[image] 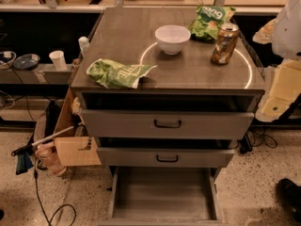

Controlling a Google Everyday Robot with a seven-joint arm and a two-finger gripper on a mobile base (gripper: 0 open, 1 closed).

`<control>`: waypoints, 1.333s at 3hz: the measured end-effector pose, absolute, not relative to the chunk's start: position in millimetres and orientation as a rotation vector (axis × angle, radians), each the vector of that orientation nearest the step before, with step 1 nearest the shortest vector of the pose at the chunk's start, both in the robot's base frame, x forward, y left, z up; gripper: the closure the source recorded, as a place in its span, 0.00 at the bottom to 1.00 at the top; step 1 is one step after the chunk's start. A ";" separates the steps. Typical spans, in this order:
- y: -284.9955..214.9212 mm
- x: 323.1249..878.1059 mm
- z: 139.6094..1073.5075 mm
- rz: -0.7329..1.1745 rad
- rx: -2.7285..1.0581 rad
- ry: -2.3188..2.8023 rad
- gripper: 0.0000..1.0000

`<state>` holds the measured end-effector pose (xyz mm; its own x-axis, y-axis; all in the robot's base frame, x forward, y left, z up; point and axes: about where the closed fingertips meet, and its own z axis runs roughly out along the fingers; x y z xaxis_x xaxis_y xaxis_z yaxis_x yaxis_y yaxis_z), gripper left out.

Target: Place green jalapeno chip bag into bottom drawer

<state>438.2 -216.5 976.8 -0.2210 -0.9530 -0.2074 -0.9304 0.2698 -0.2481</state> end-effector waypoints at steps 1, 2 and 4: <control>-216.4 438.2 976.9 -0.101 -1.723 2.230 0.00; -201.3 445.6 979.1 -0.077 -1.736 2.188 0.00; -181.8 450.3 978.1 -0.056 -1.781 2.143 0.00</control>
Offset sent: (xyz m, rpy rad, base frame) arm 0.0165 0.0329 -0.0006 0.0548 -0.0050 0.0658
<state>450.3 -181.8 978.1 -0.1467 -0.9592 -0.2417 -0.9452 0.2079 -0.2517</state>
